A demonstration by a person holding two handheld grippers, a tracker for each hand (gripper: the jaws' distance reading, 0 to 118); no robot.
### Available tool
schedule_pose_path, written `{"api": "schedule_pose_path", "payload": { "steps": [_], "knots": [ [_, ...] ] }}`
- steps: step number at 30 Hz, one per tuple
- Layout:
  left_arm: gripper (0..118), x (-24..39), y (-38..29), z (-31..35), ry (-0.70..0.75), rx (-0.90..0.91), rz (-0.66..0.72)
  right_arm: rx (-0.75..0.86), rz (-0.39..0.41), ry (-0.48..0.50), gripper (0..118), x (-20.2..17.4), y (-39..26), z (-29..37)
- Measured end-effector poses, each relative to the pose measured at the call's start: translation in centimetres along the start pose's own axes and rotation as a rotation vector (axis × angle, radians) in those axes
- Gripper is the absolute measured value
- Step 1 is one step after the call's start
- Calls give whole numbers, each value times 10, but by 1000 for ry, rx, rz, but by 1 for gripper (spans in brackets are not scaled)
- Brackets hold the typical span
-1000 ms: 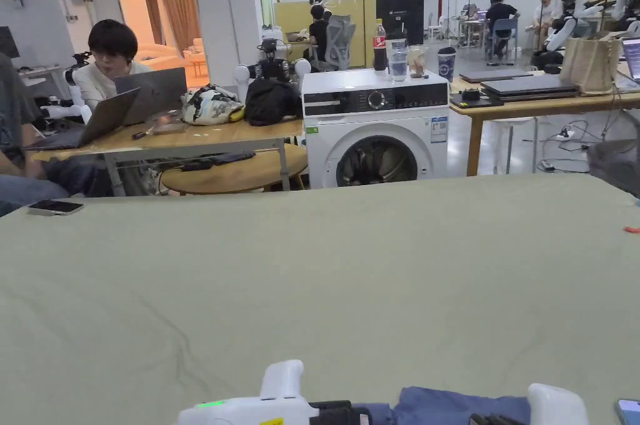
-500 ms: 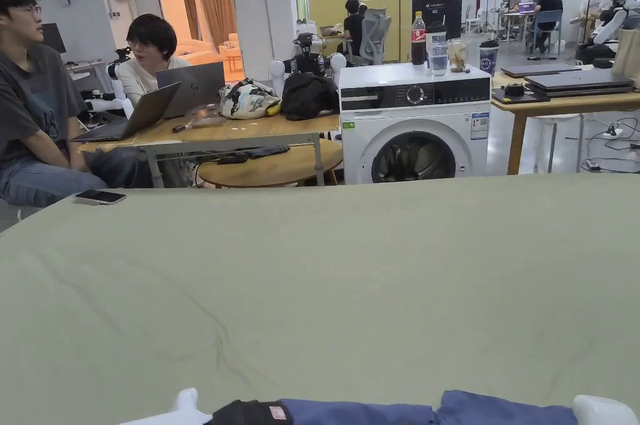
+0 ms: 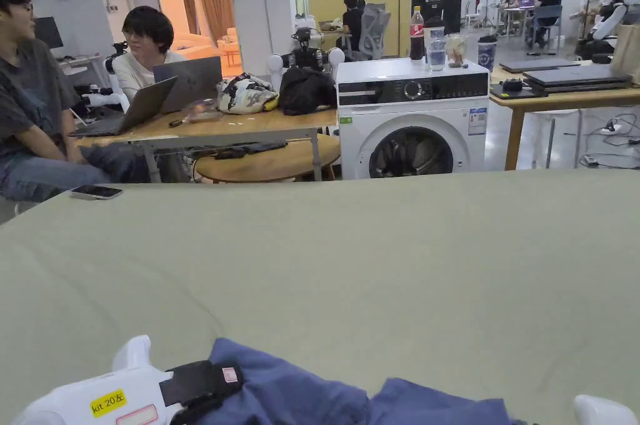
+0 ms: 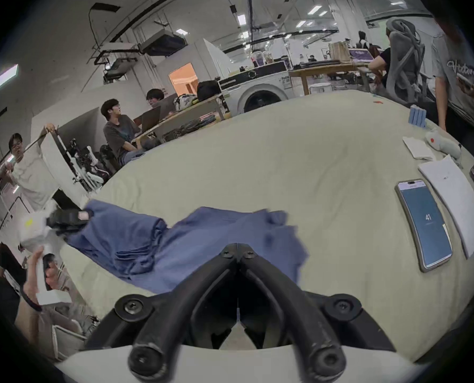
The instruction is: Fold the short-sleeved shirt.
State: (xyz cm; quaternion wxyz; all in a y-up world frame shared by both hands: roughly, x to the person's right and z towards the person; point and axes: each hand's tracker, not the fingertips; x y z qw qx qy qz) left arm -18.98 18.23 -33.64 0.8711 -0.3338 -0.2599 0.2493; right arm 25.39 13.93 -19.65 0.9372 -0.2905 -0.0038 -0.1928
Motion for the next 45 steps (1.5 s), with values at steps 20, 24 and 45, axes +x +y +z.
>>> {"api": "schedule_pose_path", "payload": {
  "steps": [20,24,45],
  "knots": [
    [48,178,-81,-164,-277,-287,-332,51,-24,-103,0,42,-2,37],
    [0,170,-73,-154,-240,-223,-245,68,-25,-79,0,40,-1,36],
    [49,99,-38,-114,-212,-280,-177,-185,129,-51,0,-1,8,-64]
  ]
}}
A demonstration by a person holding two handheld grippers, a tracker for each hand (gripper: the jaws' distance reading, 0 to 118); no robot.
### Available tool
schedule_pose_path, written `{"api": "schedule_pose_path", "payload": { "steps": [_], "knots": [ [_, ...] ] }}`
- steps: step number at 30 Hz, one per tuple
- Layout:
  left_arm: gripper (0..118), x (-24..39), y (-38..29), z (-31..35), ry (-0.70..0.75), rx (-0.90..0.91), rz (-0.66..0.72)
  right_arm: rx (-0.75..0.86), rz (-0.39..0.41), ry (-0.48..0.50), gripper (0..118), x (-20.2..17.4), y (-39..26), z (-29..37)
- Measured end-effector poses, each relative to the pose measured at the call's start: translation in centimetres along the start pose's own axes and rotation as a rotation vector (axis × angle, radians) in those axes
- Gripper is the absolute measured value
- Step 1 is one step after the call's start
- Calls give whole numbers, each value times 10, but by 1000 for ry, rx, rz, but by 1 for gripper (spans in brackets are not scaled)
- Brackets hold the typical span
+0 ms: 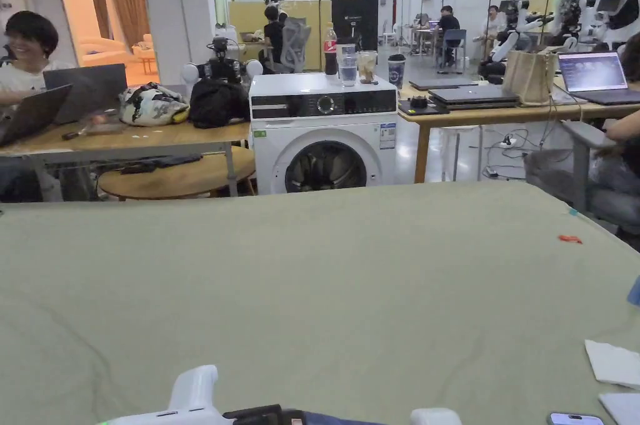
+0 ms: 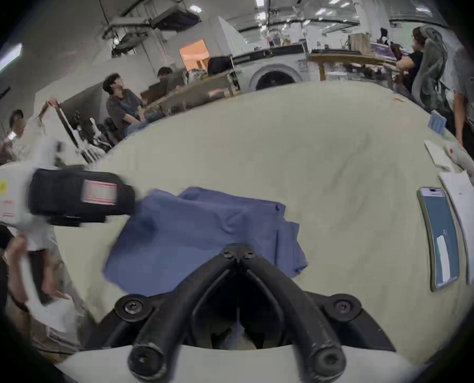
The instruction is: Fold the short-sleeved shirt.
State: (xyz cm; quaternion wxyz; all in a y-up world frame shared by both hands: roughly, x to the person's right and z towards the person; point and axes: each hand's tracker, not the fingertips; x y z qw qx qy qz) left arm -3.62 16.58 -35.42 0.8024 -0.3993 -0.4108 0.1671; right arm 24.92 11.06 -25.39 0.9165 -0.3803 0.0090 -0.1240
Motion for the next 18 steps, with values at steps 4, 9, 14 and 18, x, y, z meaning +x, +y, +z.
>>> {"api": "schedule_pose_path", "payload": {
  "steps": [4,9,14,18],
  "knots": [
    [49,-24,-6,13,95,8,16,-116,16,7,0,8,3,-37],
    [49,-56,-15,1,3,-14,157,-150,41,12,0,8,8,-33],
    [50,-70,-25,-25,-57,-37,240,-148,24,13,0,6,5,-30],
    [50,-80,-30,-33,-101,-10,313,-136,40,-12,0,-1,1,-29]
  ]
}}
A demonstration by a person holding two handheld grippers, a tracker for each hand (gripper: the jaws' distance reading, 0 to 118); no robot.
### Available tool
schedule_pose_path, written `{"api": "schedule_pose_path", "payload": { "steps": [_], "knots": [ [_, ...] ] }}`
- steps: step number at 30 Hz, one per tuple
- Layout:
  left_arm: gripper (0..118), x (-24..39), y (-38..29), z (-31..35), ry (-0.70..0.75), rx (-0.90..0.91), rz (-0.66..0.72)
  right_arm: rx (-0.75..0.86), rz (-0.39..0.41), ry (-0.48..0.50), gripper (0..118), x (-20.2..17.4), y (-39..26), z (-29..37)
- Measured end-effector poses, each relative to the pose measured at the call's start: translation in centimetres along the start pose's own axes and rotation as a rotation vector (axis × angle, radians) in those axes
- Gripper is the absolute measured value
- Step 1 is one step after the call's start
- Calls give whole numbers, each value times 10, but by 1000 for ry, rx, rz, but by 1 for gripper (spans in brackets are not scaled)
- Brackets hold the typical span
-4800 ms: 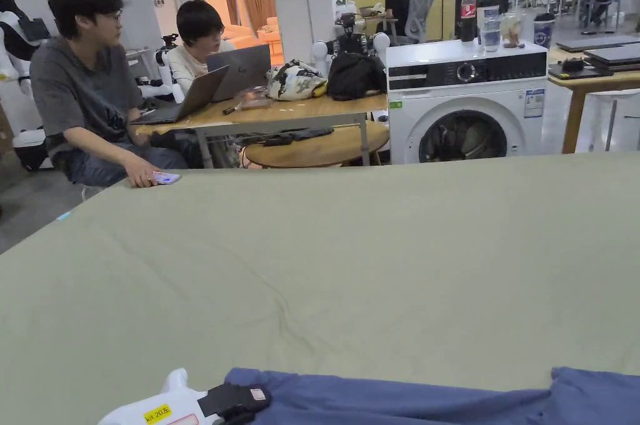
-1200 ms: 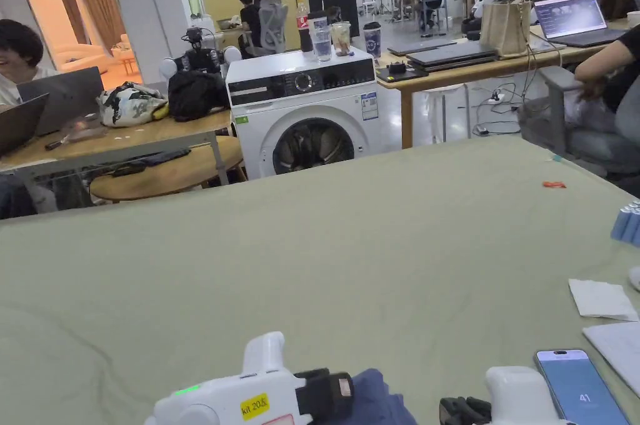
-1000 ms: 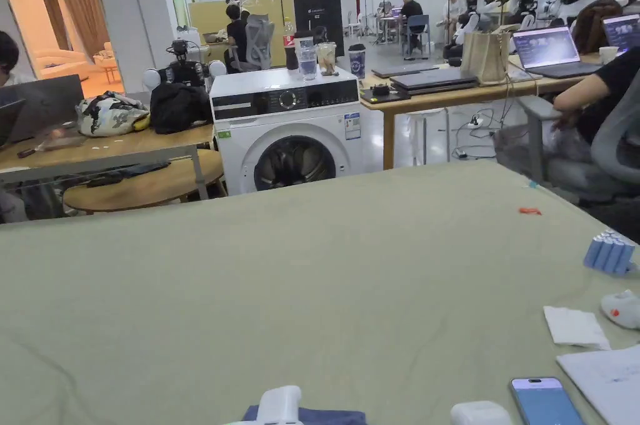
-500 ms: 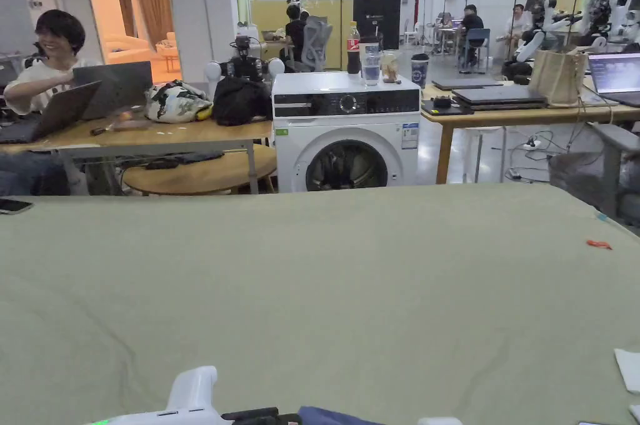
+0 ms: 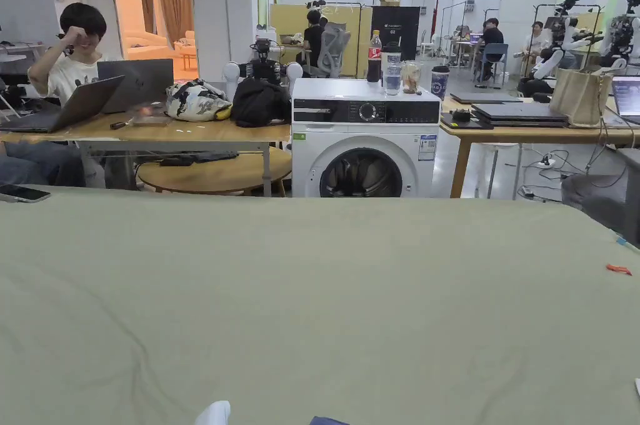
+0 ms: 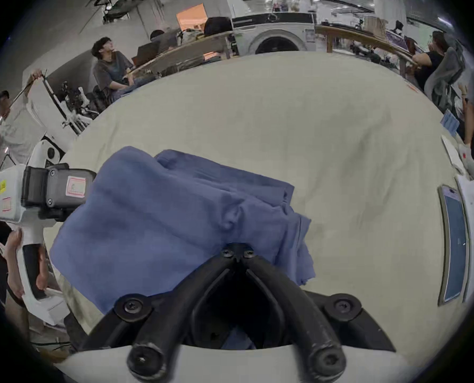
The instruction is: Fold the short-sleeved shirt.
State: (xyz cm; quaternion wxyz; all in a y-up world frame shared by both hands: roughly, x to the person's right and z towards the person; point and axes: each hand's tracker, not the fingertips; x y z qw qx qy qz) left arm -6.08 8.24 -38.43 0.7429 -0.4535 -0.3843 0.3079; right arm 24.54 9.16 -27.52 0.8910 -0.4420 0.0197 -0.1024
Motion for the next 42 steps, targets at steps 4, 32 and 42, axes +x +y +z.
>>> {"api": "schedule_pose_path", "payload": {
  "steps": [4,32,42],
  "knots": [
    [50,-7,-5,7,-107,34,67,7,15,-14,0,-1,-2,0],
    [17,-41,28,121,13,292,32,310,184,164,0,-98,30,55],
    [17,-138,57,335,402,537,95,236,301,367,0,-243,72,-36]
  ]
}}
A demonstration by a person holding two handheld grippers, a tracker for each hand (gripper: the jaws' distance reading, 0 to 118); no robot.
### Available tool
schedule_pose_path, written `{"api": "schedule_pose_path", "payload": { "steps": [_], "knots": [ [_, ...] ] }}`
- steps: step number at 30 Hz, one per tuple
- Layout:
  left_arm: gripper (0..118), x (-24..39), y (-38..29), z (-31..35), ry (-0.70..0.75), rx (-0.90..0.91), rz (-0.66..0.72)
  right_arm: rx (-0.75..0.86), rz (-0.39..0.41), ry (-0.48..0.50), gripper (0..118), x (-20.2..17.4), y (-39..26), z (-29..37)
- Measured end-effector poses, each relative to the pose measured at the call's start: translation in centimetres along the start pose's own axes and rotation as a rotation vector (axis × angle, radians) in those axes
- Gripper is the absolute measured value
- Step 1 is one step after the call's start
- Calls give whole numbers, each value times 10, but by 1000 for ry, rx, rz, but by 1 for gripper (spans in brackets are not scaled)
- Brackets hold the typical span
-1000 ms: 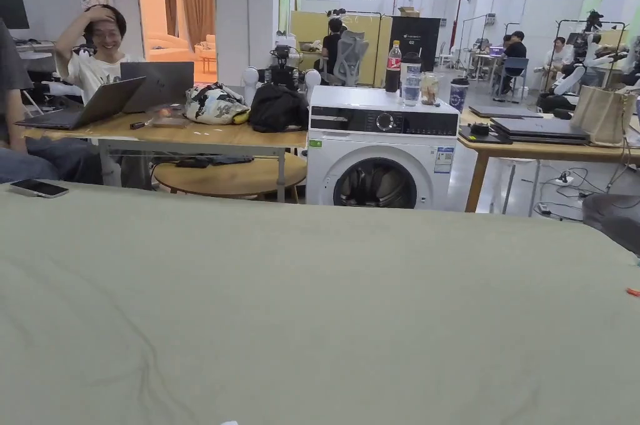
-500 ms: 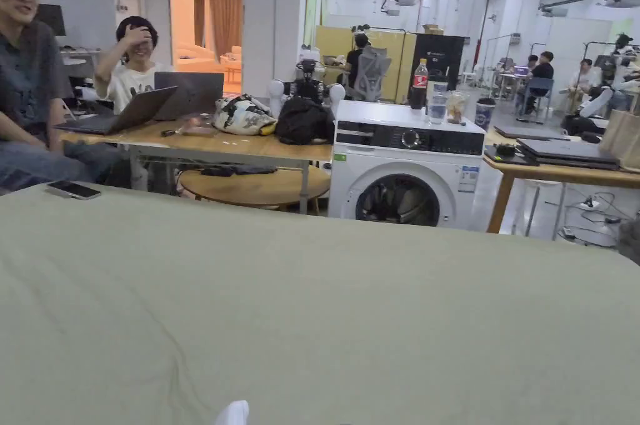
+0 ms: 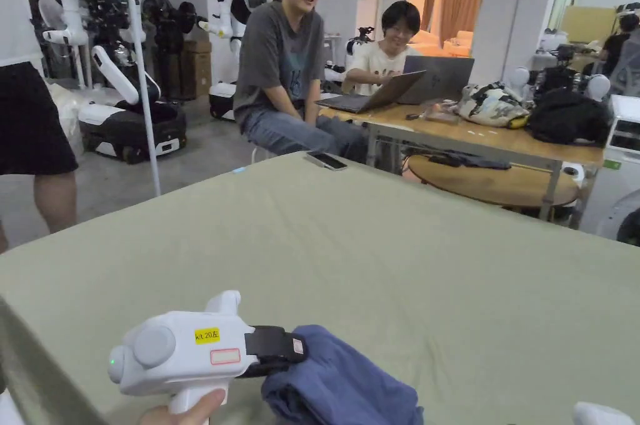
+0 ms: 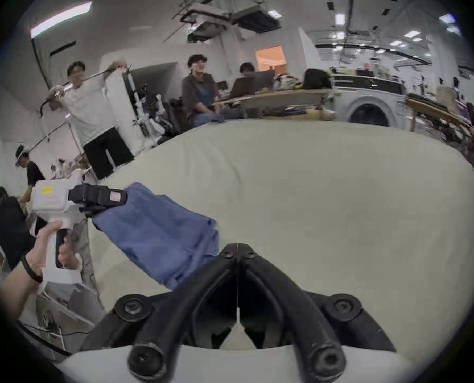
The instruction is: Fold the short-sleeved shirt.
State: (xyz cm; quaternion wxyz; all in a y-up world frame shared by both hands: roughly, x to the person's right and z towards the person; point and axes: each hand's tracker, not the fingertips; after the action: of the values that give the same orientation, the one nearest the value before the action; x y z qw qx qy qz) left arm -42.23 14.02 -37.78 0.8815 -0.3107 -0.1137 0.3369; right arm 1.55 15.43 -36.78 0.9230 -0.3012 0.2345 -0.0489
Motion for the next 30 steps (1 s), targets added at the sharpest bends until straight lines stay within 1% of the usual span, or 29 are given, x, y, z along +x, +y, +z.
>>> {"api": "schedule_pose_path", "payload": {
  "steps": [2,4,5,6,7,10,11,12,15,18,21,23,24,25,26,27,28,29,30],
  "knots": [
    [17,-19,13,7,83,39,10,-2,1,20,0,-20,7,-28],
    [18,-26,25,11,182,56,9,-26,-23,88,0,-32,14,-46],
    [30,-28,30,13,225,58,-8,-19,-37,104,0,-38,17,-51],
    [41,-28,33,15,272,75,-56,-13,-46,107,0,-43,19,-54],
    [45,-27,36,18,311,94,-94,-16,-45,119,0,-45,20,-54],
    [47,-14,46,32,424,148,-189,-18,-8,114,0,-50,23,-52],
    [47,-3,46,37,463,159,-230,-9,5,104,0,-48,23,-47],
    [47,11,44,43,471,176,-292,0,9,93,0,-45,24,-41],
    [47,67,29,53,406,206,-442,47,-10,60,0,-29,25,-15],
    [47,125,6,55,295,253,-511,119,-21,5,0,-9,26,25],
    [47,188,-23,47,205,296,-592,187,4,-88,0,17,25,77],
    [47,230,-48,43,151,324,-675,241,25,-190,0,39,21,121],
    [47,247,-61,39,154,371,-675,249,30,-208,0,45,20,131],
    [47,266,-76,37,129,410,-680,265,36,-246,0,55,17,149],
    [45,284,-88,34,93,389,-702,285,39,-296,0,65,14,166],
    [41,298,-98,31,60,374,-721,304,43,-338,0,71,12,178],
    [32,314,-109,25,37,370,-755,328,38,-382,0,79,8,193],
    [14,332,-121,19,30,351,-813,353,34,-410,0,87,5,209],
    [0,344,-130,15,48,347,-849,373,27,-433,0,92,3,219]
  ]
}}
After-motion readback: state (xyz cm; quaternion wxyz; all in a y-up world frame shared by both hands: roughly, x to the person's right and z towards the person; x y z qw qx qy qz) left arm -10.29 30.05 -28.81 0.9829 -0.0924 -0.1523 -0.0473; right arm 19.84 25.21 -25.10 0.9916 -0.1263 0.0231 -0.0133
